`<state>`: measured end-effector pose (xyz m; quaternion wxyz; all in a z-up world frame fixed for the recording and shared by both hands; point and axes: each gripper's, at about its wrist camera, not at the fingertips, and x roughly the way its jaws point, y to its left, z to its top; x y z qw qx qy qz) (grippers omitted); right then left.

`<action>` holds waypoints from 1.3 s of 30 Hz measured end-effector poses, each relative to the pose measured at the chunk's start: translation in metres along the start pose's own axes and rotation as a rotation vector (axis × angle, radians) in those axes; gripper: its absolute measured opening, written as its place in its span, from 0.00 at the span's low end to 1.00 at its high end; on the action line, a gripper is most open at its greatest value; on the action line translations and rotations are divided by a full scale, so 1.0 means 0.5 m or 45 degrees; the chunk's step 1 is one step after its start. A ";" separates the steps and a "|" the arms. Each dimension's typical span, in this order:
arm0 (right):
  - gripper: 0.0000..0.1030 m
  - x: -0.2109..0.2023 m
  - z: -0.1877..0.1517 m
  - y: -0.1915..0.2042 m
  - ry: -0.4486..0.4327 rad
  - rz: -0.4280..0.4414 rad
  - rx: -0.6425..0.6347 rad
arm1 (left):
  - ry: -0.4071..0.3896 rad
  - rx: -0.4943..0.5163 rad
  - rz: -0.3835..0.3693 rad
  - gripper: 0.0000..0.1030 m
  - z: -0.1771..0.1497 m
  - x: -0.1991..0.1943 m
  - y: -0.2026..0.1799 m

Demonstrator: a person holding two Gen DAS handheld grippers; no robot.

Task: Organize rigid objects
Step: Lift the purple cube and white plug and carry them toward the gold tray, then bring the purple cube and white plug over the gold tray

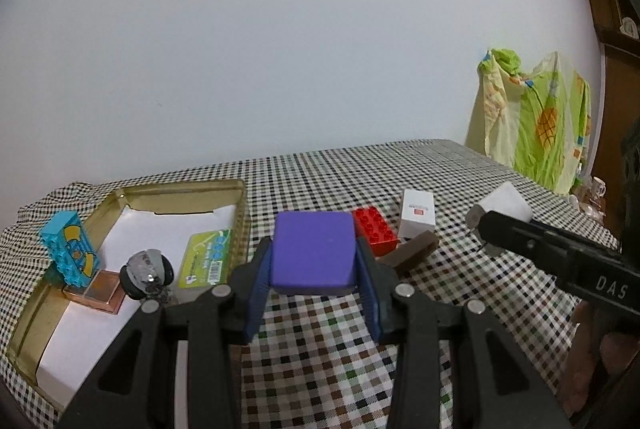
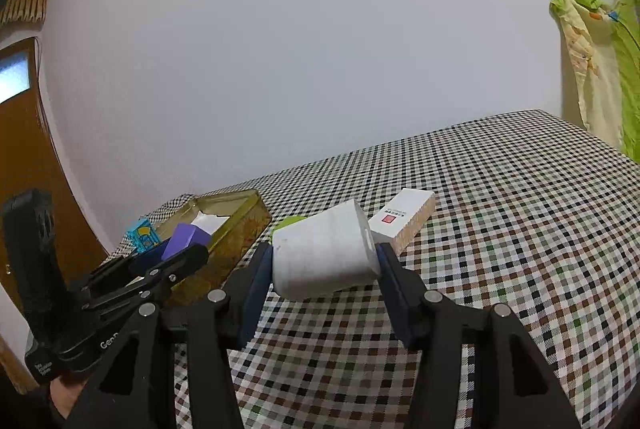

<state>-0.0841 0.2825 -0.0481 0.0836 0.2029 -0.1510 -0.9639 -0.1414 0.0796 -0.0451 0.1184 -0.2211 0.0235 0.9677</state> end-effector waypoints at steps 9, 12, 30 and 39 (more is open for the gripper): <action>0.53 0.002 0.007 0.016 -0.042 0.001 -0.003 | -0.068 -0.033 0.025 0.38 -0.002 -0.019 0.010; 0.53 0.008 0.010 0.023 -0.051 0.001 -0.014 | -0.073 -0.041 0.027 0.38 -0.001 -0.021 0.012; 0.53 0.035 0.018 0.068 -0.130 -0.067 -0.110 | -0.140 -0.071 0.144 0.38 -0.005 -0.046 0.045; 0.53 0.045 0.014 0.111 -0.147 -0.083 -0.193 | -0.163 -0.094 0.196 0.38 -0.010 -0.055 0.072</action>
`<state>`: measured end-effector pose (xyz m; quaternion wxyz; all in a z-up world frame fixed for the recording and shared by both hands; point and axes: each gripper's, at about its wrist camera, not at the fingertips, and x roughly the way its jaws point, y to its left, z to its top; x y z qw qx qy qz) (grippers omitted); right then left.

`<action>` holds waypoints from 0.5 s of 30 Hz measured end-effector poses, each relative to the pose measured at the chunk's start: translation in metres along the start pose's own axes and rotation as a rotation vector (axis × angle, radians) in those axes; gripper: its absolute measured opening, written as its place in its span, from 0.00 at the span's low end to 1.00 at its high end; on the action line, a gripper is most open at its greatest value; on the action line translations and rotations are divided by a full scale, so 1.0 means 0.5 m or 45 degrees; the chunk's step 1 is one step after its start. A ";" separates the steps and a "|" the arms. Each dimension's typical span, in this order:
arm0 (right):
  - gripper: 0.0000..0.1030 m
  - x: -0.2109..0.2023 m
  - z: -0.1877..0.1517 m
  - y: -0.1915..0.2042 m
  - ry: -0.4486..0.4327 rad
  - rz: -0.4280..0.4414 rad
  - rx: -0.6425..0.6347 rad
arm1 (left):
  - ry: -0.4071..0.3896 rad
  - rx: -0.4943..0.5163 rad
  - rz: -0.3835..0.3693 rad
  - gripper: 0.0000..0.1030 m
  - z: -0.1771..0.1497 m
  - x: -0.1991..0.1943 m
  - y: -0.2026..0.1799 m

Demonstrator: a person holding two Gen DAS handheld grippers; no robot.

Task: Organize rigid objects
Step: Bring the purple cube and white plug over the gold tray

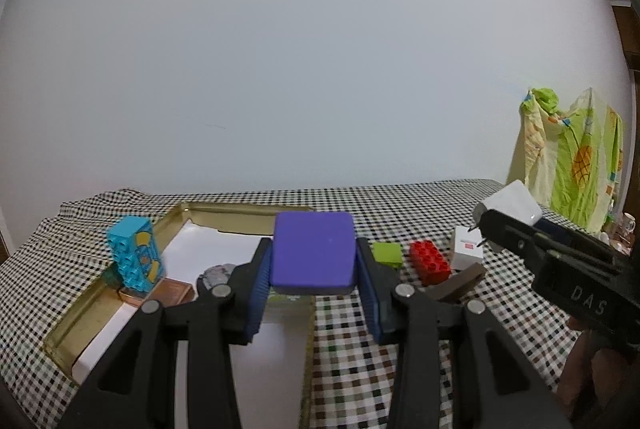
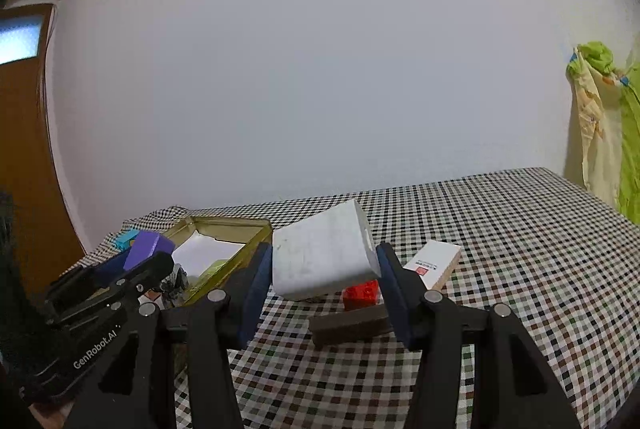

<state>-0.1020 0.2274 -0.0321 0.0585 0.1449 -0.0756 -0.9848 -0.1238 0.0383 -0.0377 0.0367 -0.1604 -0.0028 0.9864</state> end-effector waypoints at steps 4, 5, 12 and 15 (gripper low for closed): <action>0.53 0.008 -0.002 0.019 -0.002 0.007 -0.028 | -0.008 -0.007 0.022 0.38 0.001 0.000 0.012; 0.53 0.011 -0.003 0.025 -0.001 0.008 -0.036 | -0.008 -0.010 0.025 0.38 0.001 0.000 0.015; 0.53 0.016 -0.005 0.050 -0.009 0.022 -0.071 | -0.013 -0.031 0.038 0.38 0.002 -0.001 0.035; 0.53 0.014 -0.005 0.052 -0.009 0.028 -0.087 | -0.015 -0.039 0.044 0.38 0.002 -0.003 0.043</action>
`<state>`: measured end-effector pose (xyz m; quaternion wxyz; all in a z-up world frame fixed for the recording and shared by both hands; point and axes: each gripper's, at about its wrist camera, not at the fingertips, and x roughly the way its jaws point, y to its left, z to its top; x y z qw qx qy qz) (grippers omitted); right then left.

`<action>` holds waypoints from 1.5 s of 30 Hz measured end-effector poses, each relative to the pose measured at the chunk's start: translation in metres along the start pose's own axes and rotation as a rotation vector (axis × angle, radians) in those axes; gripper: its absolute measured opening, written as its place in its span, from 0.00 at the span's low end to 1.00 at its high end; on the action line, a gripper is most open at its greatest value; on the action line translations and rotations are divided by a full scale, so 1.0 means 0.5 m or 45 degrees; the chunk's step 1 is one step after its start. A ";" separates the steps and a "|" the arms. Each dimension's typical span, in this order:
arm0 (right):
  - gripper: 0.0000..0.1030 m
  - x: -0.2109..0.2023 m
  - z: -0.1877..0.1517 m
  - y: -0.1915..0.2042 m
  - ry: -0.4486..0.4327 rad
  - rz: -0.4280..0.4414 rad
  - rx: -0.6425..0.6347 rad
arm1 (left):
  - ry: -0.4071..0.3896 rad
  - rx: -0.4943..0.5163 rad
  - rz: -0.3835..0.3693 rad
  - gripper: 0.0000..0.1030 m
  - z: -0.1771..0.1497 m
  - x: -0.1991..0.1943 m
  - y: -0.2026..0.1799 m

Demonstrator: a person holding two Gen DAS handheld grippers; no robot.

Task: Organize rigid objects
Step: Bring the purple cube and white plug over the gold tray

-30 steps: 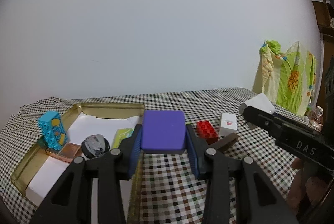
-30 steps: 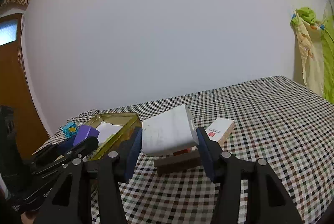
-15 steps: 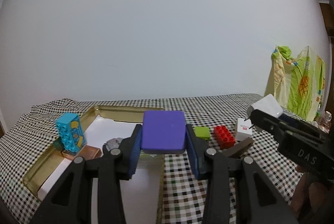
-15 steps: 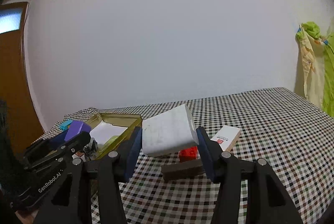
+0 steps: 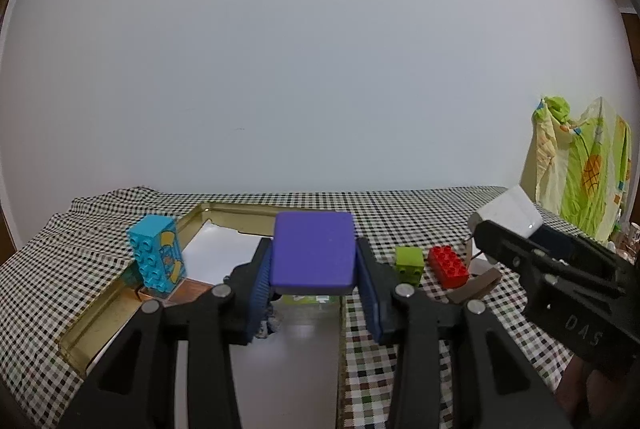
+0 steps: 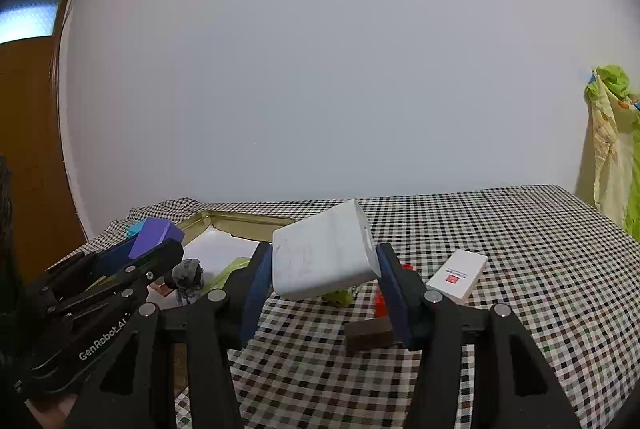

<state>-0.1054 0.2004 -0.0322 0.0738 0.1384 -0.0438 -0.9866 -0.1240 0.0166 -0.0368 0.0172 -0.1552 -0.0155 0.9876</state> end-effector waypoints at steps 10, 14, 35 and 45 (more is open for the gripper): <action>0.53 -0.007 -0.002 0.029 0.006 0.029 -0.027 | 0.001 -0.017 0.021 0.38 0.000 0.000 0.020; 0.53 -0.003 -0.004 0.050 0.013 0.045 -0.041 | -0.002 -0.017 0.032 0.38 -0.003 -0.003 0.030; 0.53 0.004 -0.008 0.097 0.077 0.137 -0.118 | 0.026 -0.055 0.149 0.38 -0.006 -0.017 0.120; 0.53 0.035 -0.012 0.136 0.155 0.215 -0.189 | 0.091 -0.071 0.240 0.38 -0.003 0.000 0.177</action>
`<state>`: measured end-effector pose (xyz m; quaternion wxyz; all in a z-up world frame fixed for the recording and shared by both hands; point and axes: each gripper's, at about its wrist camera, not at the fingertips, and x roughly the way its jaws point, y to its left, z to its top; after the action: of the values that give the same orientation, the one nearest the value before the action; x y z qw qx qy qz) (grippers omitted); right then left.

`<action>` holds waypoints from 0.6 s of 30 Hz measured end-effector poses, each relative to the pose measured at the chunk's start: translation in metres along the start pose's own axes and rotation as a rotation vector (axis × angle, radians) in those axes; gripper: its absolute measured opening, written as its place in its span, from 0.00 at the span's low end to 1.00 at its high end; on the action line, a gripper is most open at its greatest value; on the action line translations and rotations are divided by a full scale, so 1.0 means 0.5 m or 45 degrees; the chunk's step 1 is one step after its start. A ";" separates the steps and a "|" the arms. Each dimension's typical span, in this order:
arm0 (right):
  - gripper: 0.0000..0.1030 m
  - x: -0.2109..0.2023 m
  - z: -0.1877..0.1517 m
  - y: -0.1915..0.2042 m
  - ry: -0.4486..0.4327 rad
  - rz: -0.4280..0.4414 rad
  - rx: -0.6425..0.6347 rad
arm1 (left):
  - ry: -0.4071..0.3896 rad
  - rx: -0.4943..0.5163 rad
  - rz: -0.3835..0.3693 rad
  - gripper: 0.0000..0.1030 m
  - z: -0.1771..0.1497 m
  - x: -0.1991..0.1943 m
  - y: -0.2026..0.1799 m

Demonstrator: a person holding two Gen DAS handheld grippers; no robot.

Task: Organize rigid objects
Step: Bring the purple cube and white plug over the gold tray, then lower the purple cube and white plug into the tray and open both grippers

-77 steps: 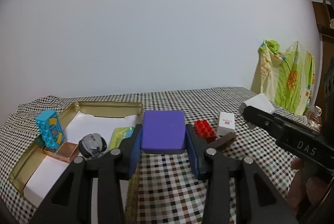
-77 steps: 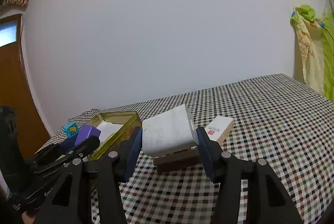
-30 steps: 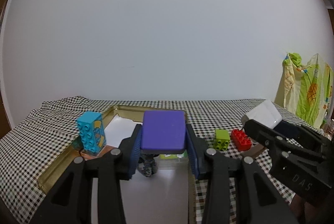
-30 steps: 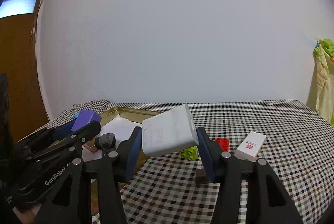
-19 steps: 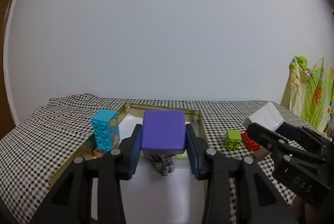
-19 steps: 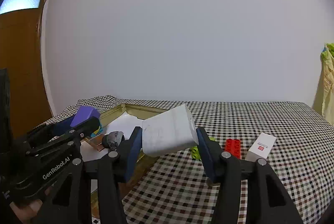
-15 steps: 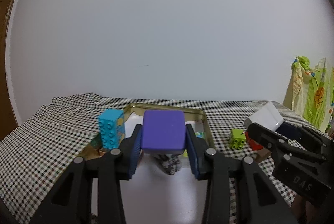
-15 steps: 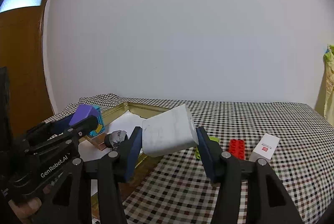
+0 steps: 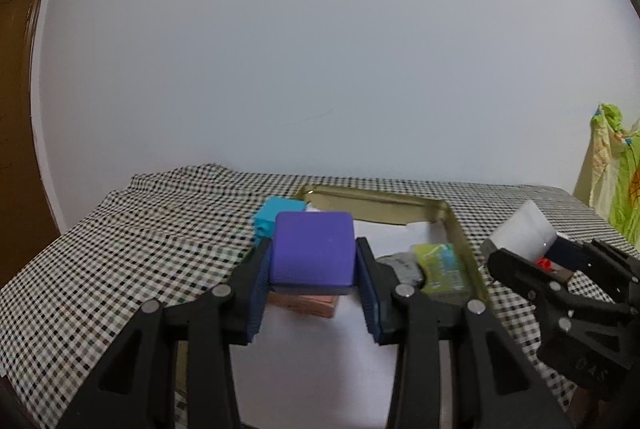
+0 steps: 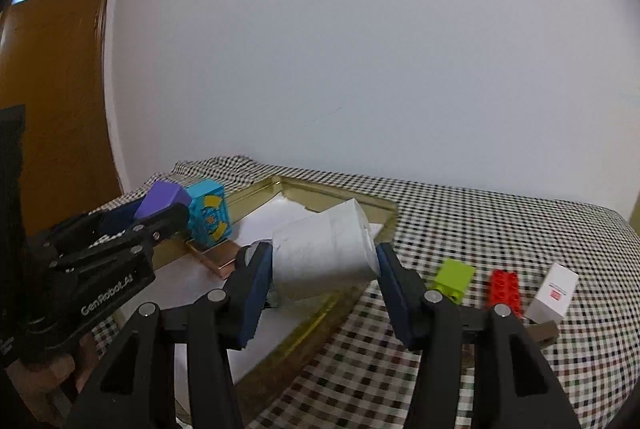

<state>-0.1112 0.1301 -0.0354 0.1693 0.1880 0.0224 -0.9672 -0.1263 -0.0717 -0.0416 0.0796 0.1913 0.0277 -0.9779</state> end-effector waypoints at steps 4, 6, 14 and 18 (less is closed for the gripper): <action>0.53 0.008 0.005 0.021 0.033 0.024 -0.025 | 0.034 0.014 0.036 0.38 0.001 0.013 0.016; 0.53 0.010 0.006 0.030 0.046 0.033 -0.040 | 0.057 0.020 0.049 0.38 0.003 0.021 0.021; 0.53 0.037 0.008 0.051 0.129 0.063 -0.085 | 0.139 0.037 0.104 0.38 0.016 0.039 0.021; 0.54 0.039 0.009 0.047 0.140 0.074 -0.076 | 0.189 0.052 0.092 0.38 0.034 0.078 0.035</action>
<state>-0.1219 0.1015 -0.0379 0.2015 0.2362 0.0552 -0.9490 -0.1652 -0.0961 -0.0410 0.1087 0.2658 0.0068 -0.9579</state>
